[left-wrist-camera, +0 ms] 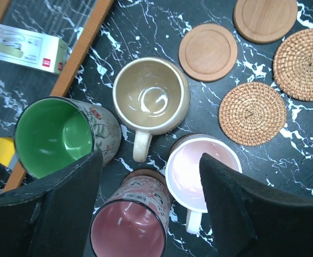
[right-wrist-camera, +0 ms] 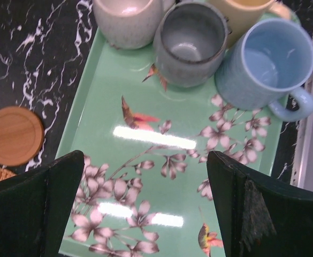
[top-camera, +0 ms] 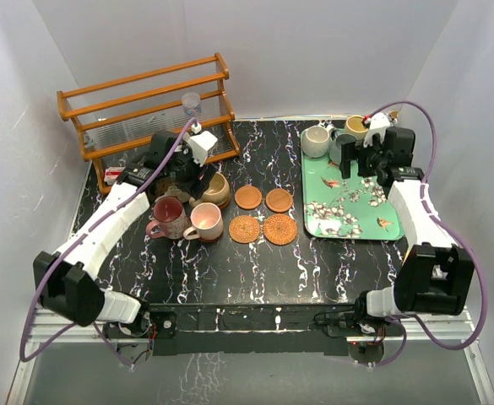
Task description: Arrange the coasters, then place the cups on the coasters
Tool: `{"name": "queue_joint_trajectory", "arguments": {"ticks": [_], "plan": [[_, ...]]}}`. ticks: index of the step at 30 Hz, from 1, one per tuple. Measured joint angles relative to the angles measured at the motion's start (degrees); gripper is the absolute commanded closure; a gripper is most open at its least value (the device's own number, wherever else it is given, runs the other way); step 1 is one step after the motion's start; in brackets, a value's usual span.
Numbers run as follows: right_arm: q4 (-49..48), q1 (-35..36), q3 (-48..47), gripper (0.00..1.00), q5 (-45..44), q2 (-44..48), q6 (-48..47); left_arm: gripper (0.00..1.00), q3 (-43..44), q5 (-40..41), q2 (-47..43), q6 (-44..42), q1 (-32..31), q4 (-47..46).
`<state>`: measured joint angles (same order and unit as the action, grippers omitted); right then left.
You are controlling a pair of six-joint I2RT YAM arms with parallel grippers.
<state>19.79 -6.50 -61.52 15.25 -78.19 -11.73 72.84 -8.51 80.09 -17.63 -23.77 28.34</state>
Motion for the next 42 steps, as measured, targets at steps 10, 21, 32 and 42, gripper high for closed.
{"name": "queue_joint_trajectory", "arguments": {"ticks": [10,21,32,42], "plan": [[0.63,0.0,-15.04,0.07,-9.09,-11.37,4.83,0.18,-3.74,1.73,-6.73,0.59,0.02,-4.24],[3.39,0.0,-27.65,0.27,-15.34,-26.91,7.56,0.18,-6.21,1.05,-7.87,1.38,0.04,-6.14],[7.48,0.0,-34.95,0.46,-15.5,-36.35,7.78,0.18,-6.45,-1.01,-7.87,1.79,0.04,-6.64],[8.9,0.0,-39.41,0.59,-14.8,-40.11,8.26,0.17,-6.45,-2.45,-7.87,1.84,0.04,-6.88]]}}
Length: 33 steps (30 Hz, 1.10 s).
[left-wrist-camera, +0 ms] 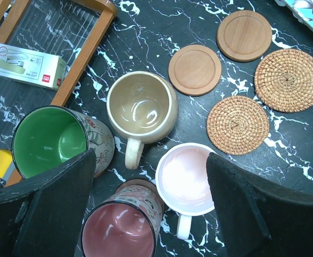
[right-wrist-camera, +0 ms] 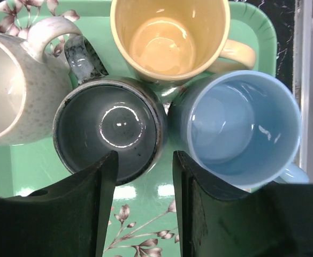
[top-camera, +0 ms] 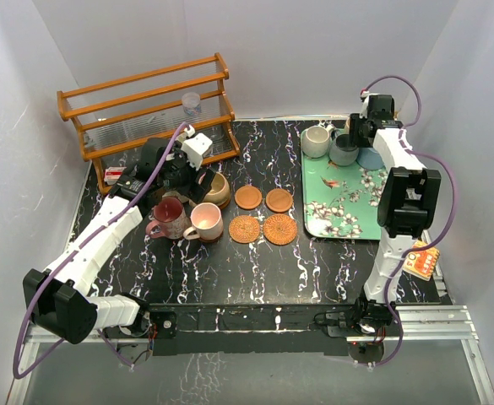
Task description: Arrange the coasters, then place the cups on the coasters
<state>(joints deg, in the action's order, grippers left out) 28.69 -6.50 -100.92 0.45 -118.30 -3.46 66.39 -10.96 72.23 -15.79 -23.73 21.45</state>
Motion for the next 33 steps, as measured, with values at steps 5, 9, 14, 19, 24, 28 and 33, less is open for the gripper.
{"name": "queue_joint_trajectory", "arguments": {"ticks": [5,9,14,19,24,28,33], "plan": [[1.25,0.0,-0.68,0.63,0.66,-2.05,0.35,0.17,0.0,-0.37,0.0,0.02,0.0,0.0],[1.86,0.0,-2.03,0.65,1.03,-3.72,0.46,0.16,0.0,-0.63,0.0,0.2,0.0,0.0],[2.78,0.0,-3.69,0.69,0.98,-4.98,0.46,0.16,-0.02,-0.9,0.02,0.22,0.0,-0.02],[3.93,-0.13,-5.9,0.79,0.76,-6.43,0.42,0.16,-0.02,-1.05,0.15,0.22,0.0,-0.04],[4.46,-0.44,-7.37,0.88,0.0,-7.34,0.33,0.15,-0.09,-1.07,0.24,0.2,0.0,-0.04],[5.22,-0.63,-7.3,0.93,-1.64,-7.34,-0.42,0.15,-0.09,-1.07,0.24,0.2,0.0,-0.04],[5.25,-0.61,-5.68,0.97,-3.08,-6.38,-2.05,0.14,-0.15,-1.07,0.24,0.2,0.0,-0.04]]}}
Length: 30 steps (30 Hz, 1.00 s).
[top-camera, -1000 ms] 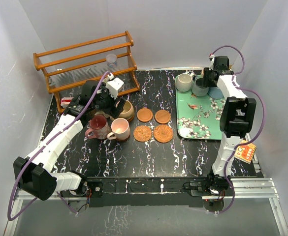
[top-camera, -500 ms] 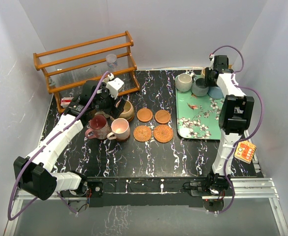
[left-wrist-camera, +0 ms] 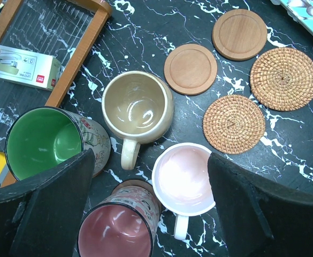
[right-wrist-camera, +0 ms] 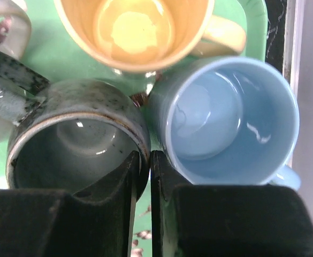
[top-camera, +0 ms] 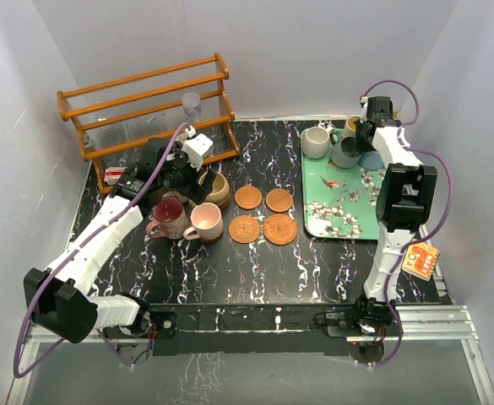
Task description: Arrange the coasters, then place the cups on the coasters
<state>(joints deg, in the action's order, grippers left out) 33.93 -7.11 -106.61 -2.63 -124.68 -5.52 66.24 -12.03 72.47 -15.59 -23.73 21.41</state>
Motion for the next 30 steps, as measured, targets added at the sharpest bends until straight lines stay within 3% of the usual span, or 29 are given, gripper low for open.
{"name": "queue_joint_trajectory", "arguments": {"ticks": [19,30], "plan": [[4.85,0.26,14.19,1.0,-1.6,12.15,-4.74,0.13,-0.72,-0.66,-0.07,0.0,0.0,-0.04],[10.05,0.26,19.34,1.0,4.33,19.54,-11.61,0.11,-1.55,-0.7,-0.46,0.15,0.0,-0.44]]}}
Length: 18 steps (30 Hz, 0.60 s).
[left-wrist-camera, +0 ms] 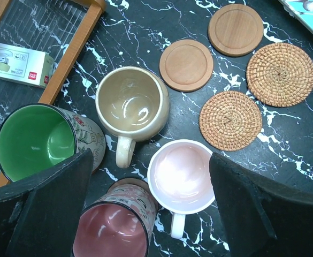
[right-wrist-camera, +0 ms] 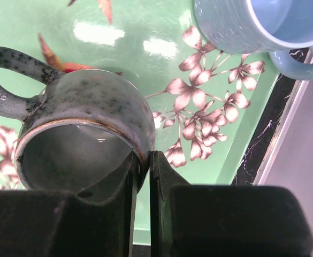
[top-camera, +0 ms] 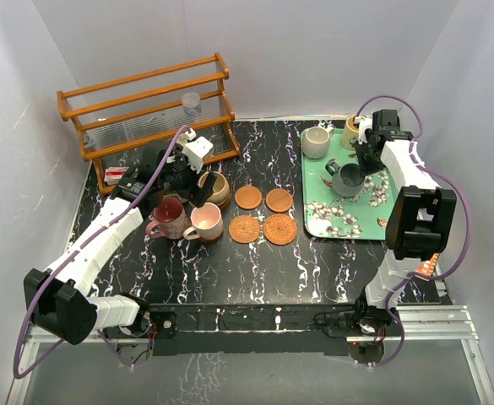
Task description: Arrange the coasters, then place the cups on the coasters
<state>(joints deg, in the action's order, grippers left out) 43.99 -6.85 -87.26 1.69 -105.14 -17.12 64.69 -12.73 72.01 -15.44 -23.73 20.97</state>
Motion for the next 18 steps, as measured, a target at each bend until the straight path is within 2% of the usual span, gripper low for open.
{"name": "queue_joint_trajectory", "arguments": {"ticks": [9,18], "plan": [[2.64,2.38,0.74,1.0,6.05,9.22,-7.23,0.11,-0.5,-0.7,-0.09,0.17,0.13,-0.63],[2.78,15.3,0.72,1.0,9.7,12.87,-15.39,0.1,-0.98,-1.86,-0.61,2.8,2.82,-1.31]]}}
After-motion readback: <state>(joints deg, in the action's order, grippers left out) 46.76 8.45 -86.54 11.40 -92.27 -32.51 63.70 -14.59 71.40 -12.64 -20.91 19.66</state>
